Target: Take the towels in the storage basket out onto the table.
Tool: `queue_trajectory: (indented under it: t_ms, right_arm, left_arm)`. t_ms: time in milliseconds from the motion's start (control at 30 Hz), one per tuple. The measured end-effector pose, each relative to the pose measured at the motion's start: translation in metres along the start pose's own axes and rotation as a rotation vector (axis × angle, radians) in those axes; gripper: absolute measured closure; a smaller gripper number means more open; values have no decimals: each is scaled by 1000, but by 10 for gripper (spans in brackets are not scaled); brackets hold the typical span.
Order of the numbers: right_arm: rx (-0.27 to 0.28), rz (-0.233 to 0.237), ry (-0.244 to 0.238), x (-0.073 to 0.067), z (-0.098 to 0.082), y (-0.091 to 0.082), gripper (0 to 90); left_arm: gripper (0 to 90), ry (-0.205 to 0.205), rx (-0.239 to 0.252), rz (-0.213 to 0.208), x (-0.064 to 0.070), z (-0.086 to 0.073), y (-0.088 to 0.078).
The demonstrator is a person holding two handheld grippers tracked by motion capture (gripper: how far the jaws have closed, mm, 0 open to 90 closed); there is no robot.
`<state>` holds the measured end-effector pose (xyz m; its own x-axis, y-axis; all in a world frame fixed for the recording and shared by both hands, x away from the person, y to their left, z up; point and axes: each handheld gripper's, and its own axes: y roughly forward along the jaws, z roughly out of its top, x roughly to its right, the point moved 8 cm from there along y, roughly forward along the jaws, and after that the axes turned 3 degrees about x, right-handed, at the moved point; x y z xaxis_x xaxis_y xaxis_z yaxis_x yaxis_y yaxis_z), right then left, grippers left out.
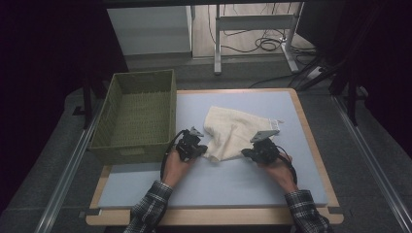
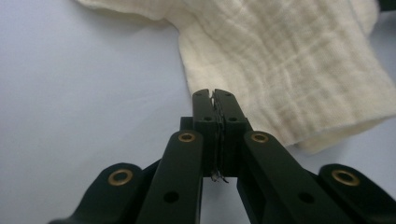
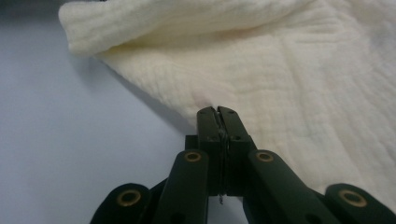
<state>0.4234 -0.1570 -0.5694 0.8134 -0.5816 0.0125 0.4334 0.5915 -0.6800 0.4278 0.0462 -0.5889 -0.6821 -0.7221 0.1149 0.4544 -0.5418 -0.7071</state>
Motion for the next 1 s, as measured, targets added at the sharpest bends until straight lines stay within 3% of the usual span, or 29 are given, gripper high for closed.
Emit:
queue_trajectory:
  t_ms: [233,433,533,700,900,1000]
  right_arm:
    - [27,-41,5,12,3,-33,891]
    - [31,-86,19,28,5,-67,890]
    - [30,-86,29,32,5,-78,883]
    - [36,-103,49,34,-2,-85,798]
    - [15,-93,62,29,-28,-97,711]
    - [-2,-109,83,33,-44,-95,641]
  left_arm:
    - [893,-3,9,26,4,-5,-8]
    - [893,-16,22,52,-3,-13,-18]
    - [893,-44,38,18,1,-19,-22]
    - [881,-24,33,7,10,-27,-26]
    - [698,-27,69,-5,15,-32,-38]
    - [592,-19,68,-5,20,-32,-37]
